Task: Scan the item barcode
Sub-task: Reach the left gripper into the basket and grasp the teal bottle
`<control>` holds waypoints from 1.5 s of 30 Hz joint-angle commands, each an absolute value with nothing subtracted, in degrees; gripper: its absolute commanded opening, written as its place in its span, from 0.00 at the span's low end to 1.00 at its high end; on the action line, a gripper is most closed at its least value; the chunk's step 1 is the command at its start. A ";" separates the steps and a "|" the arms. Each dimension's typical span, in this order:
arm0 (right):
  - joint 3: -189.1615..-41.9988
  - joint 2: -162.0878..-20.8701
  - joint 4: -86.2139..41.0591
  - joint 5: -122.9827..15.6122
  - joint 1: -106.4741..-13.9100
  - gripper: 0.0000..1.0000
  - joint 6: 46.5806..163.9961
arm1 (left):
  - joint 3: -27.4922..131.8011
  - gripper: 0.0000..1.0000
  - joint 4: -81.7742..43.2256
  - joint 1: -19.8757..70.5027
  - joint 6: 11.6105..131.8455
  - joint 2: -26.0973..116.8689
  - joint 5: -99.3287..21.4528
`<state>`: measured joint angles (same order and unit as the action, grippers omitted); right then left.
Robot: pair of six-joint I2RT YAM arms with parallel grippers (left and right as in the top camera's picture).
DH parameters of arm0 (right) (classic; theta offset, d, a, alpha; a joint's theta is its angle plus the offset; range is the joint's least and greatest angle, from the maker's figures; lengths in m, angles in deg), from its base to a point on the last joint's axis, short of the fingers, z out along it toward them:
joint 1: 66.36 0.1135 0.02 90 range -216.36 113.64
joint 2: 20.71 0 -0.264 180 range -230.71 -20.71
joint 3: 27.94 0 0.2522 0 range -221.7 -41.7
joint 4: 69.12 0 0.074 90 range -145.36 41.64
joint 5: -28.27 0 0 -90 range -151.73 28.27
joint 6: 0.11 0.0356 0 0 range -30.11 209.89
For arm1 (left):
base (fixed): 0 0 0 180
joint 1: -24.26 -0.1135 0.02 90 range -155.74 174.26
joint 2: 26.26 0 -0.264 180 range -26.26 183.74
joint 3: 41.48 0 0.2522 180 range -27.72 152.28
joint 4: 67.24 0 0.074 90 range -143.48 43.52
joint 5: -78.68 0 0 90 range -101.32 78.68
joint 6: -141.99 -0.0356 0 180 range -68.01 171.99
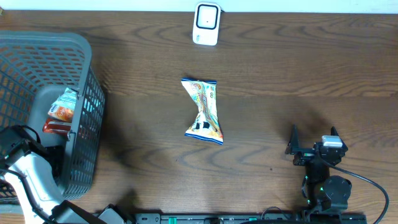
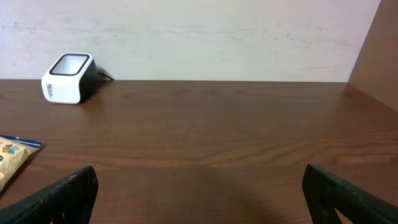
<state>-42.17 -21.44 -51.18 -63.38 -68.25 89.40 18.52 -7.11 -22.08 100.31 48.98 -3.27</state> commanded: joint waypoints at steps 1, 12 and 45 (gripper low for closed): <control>-42.20 -21.09 -50.85 -63.27 -67.77 0.99 88.96 | 17.38 0.98 -6.74 -22.72 101.42 49.86 -1.54; -42.20 -21.09 -50.85 -63.27 -67.77 0.99 88.96 | 17.38 0.98 -12.92 -22.72 101.16 58.34 -0.71; -42.20 -21.09 -50.85 -63.27 -67.77 0.99 88.96 | 19.15 0.53 -16.47 -22.70 92.15 65.11 -11.18</control>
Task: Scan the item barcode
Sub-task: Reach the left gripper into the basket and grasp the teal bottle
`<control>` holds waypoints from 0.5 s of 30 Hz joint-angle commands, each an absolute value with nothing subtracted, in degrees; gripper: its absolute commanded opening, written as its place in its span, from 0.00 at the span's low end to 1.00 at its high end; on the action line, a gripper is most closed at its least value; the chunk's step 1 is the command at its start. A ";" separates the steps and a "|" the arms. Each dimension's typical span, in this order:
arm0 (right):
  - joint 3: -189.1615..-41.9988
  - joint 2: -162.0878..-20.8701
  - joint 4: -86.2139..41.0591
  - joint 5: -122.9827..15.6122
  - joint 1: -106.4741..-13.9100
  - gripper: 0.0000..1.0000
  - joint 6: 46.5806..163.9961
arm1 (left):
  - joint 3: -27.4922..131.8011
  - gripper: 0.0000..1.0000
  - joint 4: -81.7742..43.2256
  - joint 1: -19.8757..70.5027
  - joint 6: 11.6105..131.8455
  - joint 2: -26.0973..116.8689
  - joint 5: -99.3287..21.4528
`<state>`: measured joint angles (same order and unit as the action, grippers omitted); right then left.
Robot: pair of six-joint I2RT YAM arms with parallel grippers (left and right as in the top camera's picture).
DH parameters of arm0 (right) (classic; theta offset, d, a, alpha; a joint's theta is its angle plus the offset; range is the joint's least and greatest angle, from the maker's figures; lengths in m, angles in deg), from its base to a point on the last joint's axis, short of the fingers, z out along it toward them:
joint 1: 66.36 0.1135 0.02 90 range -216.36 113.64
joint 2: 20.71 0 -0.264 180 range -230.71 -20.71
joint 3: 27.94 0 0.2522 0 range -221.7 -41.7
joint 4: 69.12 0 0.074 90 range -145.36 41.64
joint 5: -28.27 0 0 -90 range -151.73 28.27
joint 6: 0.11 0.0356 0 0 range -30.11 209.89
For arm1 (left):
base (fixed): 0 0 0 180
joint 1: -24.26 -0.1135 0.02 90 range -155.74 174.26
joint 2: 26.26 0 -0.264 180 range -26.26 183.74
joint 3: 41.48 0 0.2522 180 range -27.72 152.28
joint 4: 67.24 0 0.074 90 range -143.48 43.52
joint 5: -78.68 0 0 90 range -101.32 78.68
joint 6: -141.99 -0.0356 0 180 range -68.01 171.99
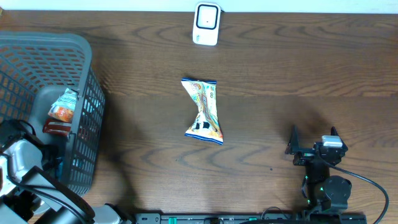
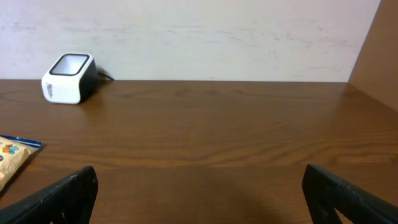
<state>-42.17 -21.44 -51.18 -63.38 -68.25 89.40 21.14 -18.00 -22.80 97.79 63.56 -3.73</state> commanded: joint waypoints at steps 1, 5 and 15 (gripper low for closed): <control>-42.20 -21.09 -50.85 -63.27 -67.77 0.99 88.96 | 19.54 0.52 -16.33 -22.70 91.34 64.28 -12.40; -42.20 -21.09 -50.85 -63.27 -67.77 0.99 88.96 | 21.16 0.52 -15.07 -22.70 90.56 59.56 -15.77; -42.20 -21.09 -50.85 -63.27 -67.77 0.99 88.96 | 22.04 0.52 -13.43 -22.70 90.34 45.31 -19.31</control>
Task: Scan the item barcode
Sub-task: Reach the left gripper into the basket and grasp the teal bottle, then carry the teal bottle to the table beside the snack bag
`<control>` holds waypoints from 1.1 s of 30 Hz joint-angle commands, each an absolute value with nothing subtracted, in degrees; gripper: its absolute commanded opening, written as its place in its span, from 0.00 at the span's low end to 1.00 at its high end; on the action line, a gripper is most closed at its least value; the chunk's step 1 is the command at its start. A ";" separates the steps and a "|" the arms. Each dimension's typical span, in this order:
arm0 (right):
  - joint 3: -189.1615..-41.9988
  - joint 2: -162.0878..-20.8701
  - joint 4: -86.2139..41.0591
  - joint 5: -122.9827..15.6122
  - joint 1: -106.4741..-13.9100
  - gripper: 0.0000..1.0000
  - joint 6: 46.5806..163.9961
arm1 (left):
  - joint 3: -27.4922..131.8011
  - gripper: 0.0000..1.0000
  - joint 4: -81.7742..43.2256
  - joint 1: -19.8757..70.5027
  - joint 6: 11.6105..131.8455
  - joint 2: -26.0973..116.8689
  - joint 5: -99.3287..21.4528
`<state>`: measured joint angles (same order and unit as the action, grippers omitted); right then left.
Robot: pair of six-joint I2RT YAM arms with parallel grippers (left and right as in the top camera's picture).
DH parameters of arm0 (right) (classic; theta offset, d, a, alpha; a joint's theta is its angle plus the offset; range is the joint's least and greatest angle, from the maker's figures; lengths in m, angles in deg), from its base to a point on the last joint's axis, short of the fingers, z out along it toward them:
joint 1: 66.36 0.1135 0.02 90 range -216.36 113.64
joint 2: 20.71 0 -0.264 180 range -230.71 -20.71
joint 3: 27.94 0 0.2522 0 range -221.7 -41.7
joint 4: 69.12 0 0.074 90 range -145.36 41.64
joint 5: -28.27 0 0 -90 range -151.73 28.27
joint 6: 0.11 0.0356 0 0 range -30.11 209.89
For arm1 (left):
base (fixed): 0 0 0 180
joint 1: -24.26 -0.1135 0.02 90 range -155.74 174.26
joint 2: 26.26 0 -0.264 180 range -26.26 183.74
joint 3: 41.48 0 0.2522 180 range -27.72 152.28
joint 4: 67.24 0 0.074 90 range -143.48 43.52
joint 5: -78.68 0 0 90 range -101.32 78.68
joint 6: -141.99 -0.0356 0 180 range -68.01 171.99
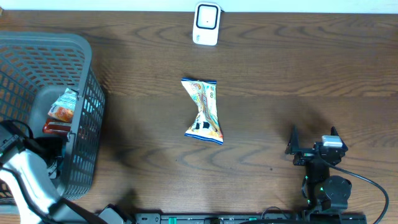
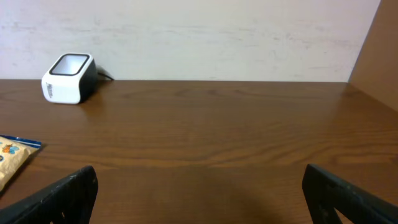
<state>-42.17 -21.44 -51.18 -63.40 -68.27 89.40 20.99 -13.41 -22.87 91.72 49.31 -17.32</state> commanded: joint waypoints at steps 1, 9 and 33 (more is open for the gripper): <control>-42.20 -21.09 -50.85 -63.27 -67.77 0.99 88.96 | 22.04 0.52 -13.49 -22.70 90.38 43.63 -19.90; -42.20 -21.09 -50.85 -63.27 -67.77 0.99 88.96 | 27.85 0.52 -13.58 -22.70 91.30 33.16 -25.39; -42.20 -21.09 -50.85 -63.27 -67.77 0.99 88.96 | 39.76 0.52 -18.96 -10.61 94.12 25.68 -46.89</control>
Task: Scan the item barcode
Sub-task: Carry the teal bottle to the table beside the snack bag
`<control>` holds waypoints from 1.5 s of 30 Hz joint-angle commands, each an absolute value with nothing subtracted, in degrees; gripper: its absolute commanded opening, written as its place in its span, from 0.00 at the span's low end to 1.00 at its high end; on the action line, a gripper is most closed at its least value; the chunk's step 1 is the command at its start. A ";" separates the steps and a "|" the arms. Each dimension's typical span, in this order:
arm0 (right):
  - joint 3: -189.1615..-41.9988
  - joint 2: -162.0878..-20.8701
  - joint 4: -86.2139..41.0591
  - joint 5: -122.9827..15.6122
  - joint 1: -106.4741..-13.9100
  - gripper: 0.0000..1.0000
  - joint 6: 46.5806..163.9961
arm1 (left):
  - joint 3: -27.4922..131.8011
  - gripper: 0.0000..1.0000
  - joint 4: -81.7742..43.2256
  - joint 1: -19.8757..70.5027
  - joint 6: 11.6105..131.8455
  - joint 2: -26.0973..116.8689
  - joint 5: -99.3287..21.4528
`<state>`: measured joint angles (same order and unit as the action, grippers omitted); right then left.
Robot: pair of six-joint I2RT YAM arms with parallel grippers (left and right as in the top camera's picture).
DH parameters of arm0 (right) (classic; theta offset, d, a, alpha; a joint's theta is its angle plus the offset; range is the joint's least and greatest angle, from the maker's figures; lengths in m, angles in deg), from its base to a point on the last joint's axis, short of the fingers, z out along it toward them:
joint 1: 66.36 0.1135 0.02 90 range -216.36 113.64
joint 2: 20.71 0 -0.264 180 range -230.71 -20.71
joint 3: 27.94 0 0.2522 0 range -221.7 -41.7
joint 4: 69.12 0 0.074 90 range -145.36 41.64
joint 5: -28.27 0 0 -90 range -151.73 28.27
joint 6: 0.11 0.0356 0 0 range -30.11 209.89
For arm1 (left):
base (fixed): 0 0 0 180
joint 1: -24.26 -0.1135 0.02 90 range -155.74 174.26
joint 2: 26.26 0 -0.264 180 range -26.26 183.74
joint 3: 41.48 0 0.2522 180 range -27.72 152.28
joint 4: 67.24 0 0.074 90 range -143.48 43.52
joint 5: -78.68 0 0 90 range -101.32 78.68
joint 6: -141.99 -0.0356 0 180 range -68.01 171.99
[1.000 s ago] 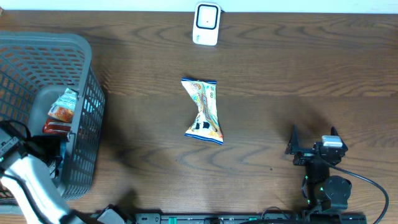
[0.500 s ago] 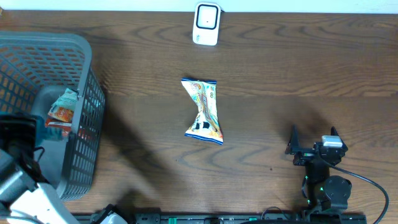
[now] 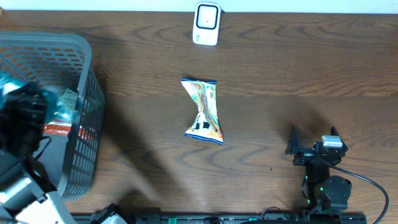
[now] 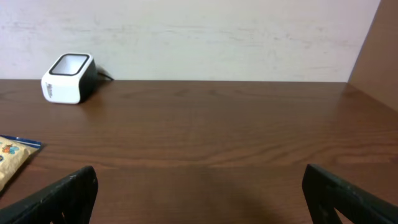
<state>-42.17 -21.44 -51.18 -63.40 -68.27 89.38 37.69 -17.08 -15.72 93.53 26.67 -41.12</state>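
Observation:
A colourful snack packet [image 3: 203,110] lies twisted in the middle of the table; its corner [image 4: 12,154] shows at the left edge of the right wrist view. The white barcode scanner [image 3: 206,23] stands at the far edge, also seen as scanner [image 4: 68,78]. My right gripper [image 3: 313,137] rests at the near right, open and empty, fingers [image 4: 68,193] wide apart over bare wood. My left arm [image 3: 23,115] is a dark blurred mass over the grey basket; its jaws cannot be made out.
The grey mesh basket [image 3: 84,93] fills the left side and holds an orange-and-red packet [image 3: 61,115], partly covered by the arm. A pale wall runs behind the scanner. A brown panel [image 4: 379,50] stands at the right.
My left arm was low at the basket's near left corner; now it is higher and further in over the basket, blurred. Packet, scanner and right gripper have not moved.
My left arm stayed at the basket's near left corner through all earlier moments, shifting slightly between them. Now it is over the basket's inside, by the orange packet. The snack packet, the scanner and my open right gripper kept their places throughout.

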 commanded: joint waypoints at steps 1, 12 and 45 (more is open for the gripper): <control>-42.20 -21.09 -50.85 -63.27 -67.77 0.99 88.96 | 39.76 0.52 -19.57 -8.29 94.10 25.70 -46.87; -42.20 -21.09 -50.85 -63.27 -67.77 0.99 88.96 | 39.74 0.52 -23.20 27.75 92.94 29.33 -29.04; -42.20 -21.09 -50.85 -63.27 -67.77 0.99 88.96 | 39.74 0.51 -48.90 64.49 94.62 82.38 -15.35</control>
